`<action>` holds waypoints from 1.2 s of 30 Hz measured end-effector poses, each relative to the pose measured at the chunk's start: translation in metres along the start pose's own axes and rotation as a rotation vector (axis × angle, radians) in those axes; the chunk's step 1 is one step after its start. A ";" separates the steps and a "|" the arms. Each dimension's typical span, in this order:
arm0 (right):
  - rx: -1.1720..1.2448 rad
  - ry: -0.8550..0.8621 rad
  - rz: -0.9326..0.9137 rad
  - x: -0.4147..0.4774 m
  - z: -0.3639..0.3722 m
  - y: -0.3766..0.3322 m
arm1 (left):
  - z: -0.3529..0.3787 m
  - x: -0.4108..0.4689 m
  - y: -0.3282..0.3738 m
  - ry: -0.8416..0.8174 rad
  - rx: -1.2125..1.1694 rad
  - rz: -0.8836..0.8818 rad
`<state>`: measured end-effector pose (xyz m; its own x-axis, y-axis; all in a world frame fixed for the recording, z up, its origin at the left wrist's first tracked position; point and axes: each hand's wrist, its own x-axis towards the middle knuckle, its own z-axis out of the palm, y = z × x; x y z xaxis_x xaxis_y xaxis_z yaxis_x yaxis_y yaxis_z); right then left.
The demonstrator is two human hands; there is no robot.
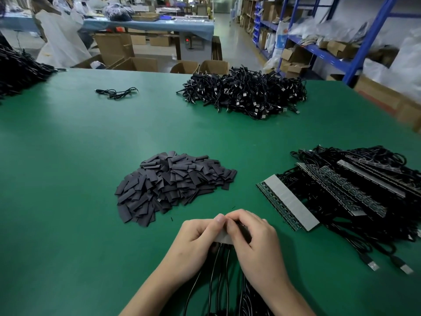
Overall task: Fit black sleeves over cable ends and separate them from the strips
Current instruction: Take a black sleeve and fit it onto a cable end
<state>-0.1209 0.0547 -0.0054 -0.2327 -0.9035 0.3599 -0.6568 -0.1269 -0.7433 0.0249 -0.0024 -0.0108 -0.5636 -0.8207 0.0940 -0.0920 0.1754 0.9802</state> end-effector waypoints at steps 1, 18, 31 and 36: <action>0.023 -0.009 0.008 0.000 0.000 0.000 | 0.000 0.000 0.002 0.003 -0.018 -0.006; 0.079 -0.058 0.111 0.000 -0.001 0.011 | -0.007 0.000 0.011 0.186 -0.018 -0.034; 0.016 -0.108 -0.041 0.002 -0.007 0.002 | -0.002 0.000 0.003 0.298 0.156 0.186; 0.190 -0.188 -0.054 0.003 -0.005 -0.002 | 0.001 -0.001 0.003 0.200 0.142 0.219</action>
<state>-0.1241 0.0543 0.0005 -0.0523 -0.9513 0.3040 -0.5143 -0.2353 -0.8247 0.0237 -0.0006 -0.0078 -0.4112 -0.8434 0.3458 -0.1085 0.4220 0.9001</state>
